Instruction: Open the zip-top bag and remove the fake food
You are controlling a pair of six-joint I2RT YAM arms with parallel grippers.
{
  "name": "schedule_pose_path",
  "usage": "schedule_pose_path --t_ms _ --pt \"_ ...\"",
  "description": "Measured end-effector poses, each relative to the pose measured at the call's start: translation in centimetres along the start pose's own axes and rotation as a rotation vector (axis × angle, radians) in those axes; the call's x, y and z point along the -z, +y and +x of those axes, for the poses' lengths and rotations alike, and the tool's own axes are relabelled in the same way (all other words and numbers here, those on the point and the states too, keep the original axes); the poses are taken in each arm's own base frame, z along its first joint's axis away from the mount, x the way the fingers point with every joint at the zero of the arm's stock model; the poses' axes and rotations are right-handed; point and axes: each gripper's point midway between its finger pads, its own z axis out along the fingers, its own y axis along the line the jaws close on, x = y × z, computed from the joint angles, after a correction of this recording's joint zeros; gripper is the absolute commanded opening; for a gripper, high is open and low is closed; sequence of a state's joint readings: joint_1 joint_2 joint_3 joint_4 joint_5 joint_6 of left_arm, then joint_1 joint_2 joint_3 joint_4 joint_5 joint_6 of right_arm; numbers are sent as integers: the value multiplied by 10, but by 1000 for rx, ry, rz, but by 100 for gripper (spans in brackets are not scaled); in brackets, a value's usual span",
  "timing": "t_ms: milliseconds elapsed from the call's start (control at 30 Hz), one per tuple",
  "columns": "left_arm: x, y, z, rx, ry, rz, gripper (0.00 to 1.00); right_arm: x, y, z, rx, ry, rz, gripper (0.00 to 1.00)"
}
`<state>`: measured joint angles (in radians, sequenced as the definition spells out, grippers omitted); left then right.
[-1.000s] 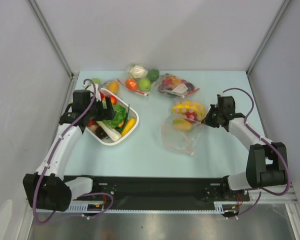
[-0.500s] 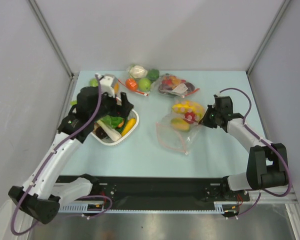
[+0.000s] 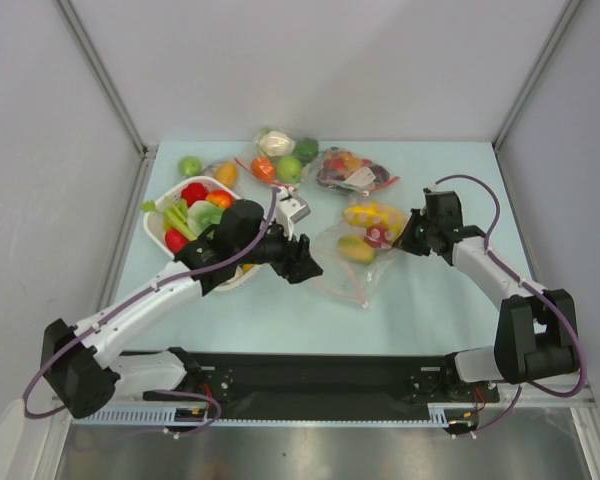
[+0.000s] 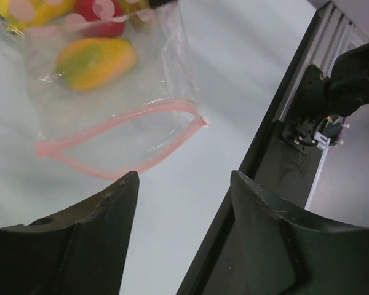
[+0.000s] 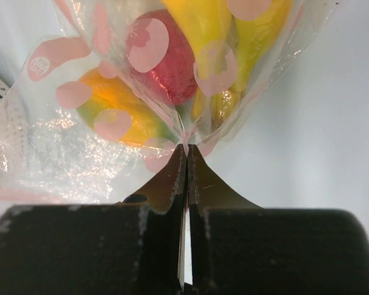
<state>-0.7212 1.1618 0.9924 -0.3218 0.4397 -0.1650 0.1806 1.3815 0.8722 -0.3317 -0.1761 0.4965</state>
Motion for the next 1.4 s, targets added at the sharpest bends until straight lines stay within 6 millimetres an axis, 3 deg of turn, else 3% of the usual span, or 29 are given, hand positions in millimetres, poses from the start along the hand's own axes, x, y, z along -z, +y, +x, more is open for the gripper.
schedule_pose_path --t_ms 233,333,533,600,633,733,800,900,1100,1233,1400 --pt "-43 17 47 57 140 12 58 6 12 4 -1 7 -34 0" --pt "-65 34 71 87 208 -11 61 11 21 5 1 -1 -56 0" --pt "-94 64 87 84 222 -95 69 21 33 18 12 12 -87 0" --pt "-102 74 90 86 216 -124 70 24 33 27 15 28 -88 8" --pt "-107 79 92 87 213 -140 70 25 32 31 16 39 -85 24" --pt "-116 89 95 98 201 -176 72 30 30 39 22 60 -75 51" --pt "-118 94 94 106 192 -196 73 36 28 39 33 59 -63 59" --pt "-121 98 86 106 156 -221 73 45 31 27 57 33 -60 65" --pt "-122 110 75 116 104 -292 75 53 34 -34 63 -100 -63 67" --pt "-120 117 74 128 91 -334 77 31 29 -53 84 -100 -44 69" --pt "-121 119 71 149 69 -351 80 -9 17 -42 103 -7 -22 70"
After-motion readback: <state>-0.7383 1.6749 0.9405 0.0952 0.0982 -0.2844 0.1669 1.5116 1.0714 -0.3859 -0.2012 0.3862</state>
